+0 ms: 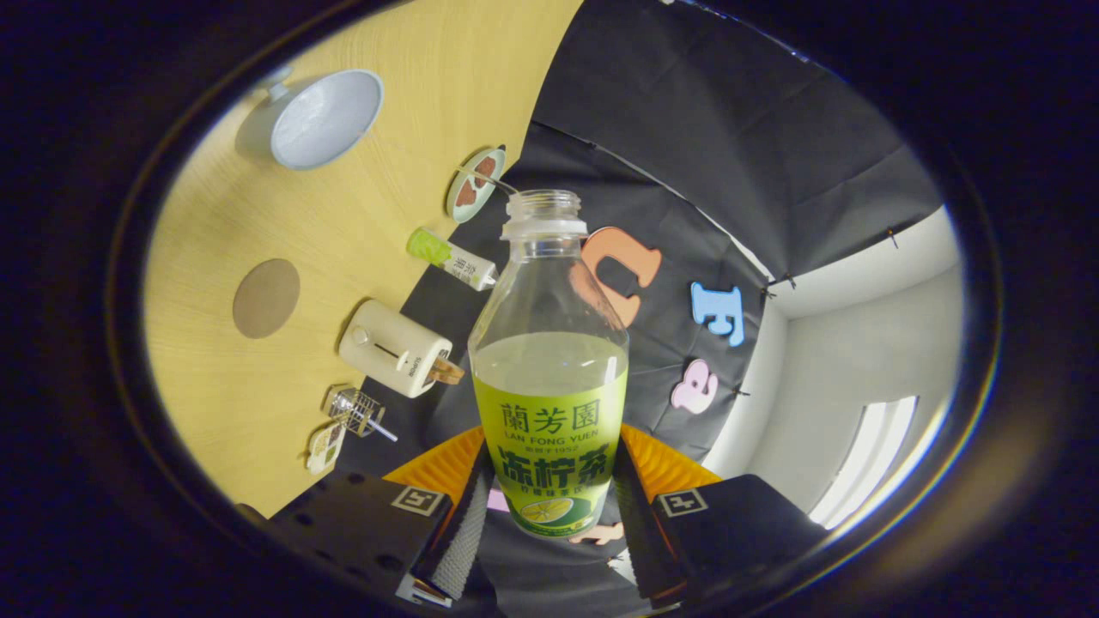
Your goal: Take the bottle from table, then pour the juice into the cup, finally place the bottle on the coaster
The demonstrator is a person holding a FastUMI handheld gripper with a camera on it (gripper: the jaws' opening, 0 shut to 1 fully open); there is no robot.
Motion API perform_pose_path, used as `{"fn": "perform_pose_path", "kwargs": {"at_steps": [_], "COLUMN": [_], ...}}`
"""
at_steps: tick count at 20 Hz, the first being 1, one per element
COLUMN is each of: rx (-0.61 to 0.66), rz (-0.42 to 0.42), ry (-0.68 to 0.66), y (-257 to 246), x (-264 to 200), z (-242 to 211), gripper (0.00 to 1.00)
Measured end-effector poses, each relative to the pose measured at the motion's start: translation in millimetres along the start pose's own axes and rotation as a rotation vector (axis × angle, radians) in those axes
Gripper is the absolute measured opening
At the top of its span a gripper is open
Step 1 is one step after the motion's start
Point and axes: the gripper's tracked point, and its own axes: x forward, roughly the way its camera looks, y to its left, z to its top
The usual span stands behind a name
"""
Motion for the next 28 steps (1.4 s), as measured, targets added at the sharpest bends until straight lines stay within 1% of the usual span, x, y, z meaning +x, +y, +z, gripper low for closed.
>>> {"fn": "perform_pose_path", "kwargs": {"at_steps": [20, 28], "rx": [-0.065, -0.067], "rz": [-0.054, -0.062], "ry": [-0.012, -0.017], "y": [-36, -41], "x": [0, -2], "z": [1, 5], "gripper": [0.75, 0.75]}}
